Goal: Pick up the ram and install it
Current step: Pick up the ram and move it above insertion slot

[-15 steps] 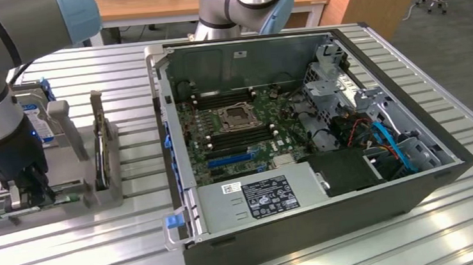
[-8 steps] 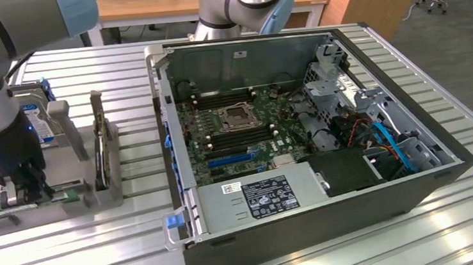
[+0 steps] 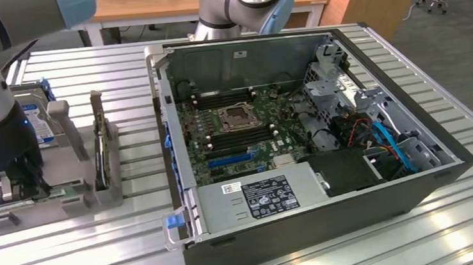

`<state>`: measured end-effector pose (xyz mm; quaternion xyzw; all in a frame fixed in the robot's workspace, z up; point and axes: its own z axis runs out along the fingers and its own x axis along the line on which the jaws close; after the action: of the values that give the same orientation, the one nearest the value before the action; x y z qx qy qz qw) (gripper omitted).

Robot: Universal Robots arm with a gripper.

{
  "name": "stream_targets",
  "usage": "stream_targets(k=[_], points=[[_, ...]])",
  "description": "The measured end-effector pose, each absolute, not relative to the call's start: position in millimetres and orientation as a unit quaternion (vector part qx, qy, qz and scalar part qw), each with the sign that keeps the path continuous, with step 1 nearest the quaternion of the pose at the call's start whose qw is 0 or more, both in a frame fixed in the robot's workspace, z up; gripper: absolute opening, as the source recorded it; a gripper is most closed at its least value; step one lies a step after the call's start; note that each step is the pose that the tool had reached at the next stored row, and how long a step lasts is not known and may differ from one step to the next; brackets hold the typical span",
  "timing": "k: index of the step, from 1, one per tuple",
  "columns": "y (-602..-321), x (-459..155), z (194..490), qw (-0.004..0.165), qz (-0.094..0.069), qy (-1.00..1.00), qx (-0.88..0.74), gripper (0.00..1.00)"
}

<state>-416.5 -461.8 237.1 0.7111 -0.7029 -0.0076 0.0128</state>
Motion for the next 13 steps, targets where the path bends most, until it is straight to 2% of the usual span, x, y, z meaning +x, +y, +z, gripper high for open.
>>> stream_targets(k=[13], points=[[-461.8,-416.5,253.8,0.012,-0.008,-0.711,0.703,0.12]])
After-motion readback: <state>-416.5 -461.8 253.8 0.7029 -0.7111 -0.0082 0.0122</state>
